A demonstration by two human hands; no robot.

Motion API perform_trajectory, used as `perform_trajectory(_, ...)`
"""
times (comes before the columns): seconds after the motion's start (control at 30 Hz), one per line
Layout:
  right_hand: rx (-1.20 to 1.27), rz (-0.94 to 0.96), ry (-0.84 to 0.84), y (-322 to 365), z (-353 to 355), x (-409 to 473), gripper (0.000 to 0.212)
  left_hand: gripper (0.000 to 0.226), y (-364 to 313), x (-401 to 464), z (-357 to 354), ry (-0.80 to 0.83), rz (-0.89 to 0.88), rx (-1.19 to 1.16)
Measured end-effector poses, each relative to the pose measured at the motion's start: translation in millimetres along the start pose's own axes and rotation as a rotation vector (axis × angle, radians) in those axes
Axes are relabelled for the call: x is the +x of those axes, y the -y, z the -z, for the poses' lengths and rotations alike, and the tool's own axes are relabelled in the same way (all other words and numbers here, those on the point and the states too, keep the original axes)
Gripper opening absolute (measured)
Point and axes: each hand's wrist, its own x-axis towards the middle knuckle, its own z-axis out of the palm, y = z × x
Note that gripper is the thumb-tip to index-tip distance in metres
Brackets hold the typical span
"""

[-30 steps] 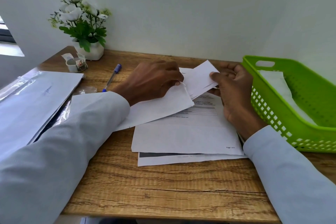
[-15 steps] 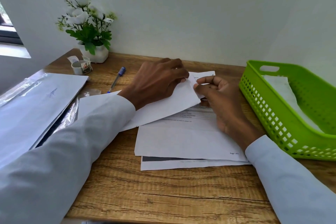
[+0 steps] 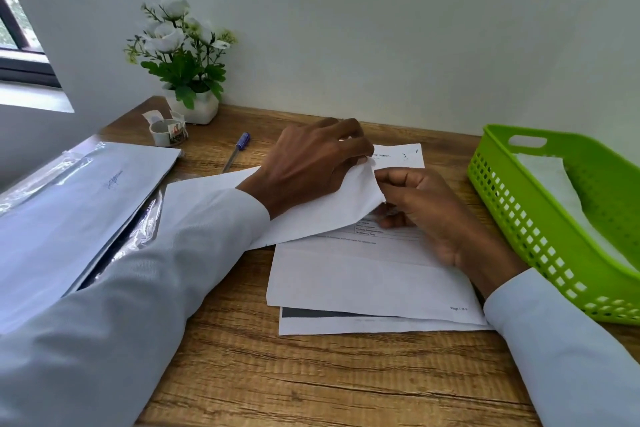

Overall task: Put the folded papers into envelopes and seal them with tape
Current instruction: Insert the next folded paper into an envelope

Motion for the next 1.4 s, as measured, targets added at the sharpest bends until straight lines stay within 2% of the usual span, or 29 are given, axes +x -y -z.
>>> perform_trajectory(0.13, -0.086, -0.029, 0.121, 3, 2, -1, 0.023, 0.025, -3, 2, 0, -0.016, -0.025, 0.0)
perform_trajectory(0.23, -0.017, -0.066, 0.153, 4, 1, -1, 0.029, 0.02, -4, 2, -1, -0.024, -0.013, -0.015)
perform_trajectory(0.37, 0.227, -0.111, 0.092, 4, 0, 2, 0.028, 0.018, -4, 2, -2, -0.027, 0.061, -0.068)
perform_trajectory(0.43, 0.248, -0.091, 0.066, 5, 1, 2, 0.037, 0.018, -4, 2, -3, -0.02, 0.092, -0.085)
perform_trajectory(0.5, 0.203, -0.05, 0.034, 5, 1, 1, 0.031, 0.019, -3, 2, -5, -0.005, 0.131, -0.109)
perform_trajectory(0.57, 0.192, -0.027, -0.022, 3, -1, 0, 0.017, 0.021, -3, 1, -9, 0.013, 0.188, -0.154)
perform_trajectory(0.63, 0.195, -0.005, -0.077, 0, -1, 1, 0.01, 0.033, -1, 0, -14, 0.024, 0.282, -0.22)
perform_trajectory(0.73, 0.202, 0.057, -0.102, 0, 9, 5, 0.015, 0.051, -1, 9, -12, 0.091, 0.496, -0.403)
perform_trajectory(0.8, 0.246, 0.119, -0.125, 1, 15, 7, 0.022, 0.049, -2, 18, -5, 0.103, 0.595, -0.535)
perform_trajectory(0.87, 0.269, 0.175, -0.146, 4, 13, 6, 0.03, 0.037, 0, 23, 5, 0.04, 0.642, -0.643)
perform_trajectory(1.03, 0.324, 0.295, -0.239, 8, 0, 5, 0.011, 0.009, 9, 26, 19, -0.087, 0.66, -0.812)
perform_trajectory(1.1, 0.348, 0.355, -0.295, 15, 1, 4, 0.006, 0.005, 9, 29, 24, -0.123, 0.652, -0.855)
perform_trajectory(1.27, 0.301, 0.514, -0.372, 43, 7, -2, 0.012, 0.011, 9, 37, 46, -0.105, 0.62, -0.985)
perform_trajectory(1.4, 0.265, 0.597, -0.354, 74, 14, -7, 0.029, 0.038, 4, 48, 78, -0.188, 0.502, -1.052)
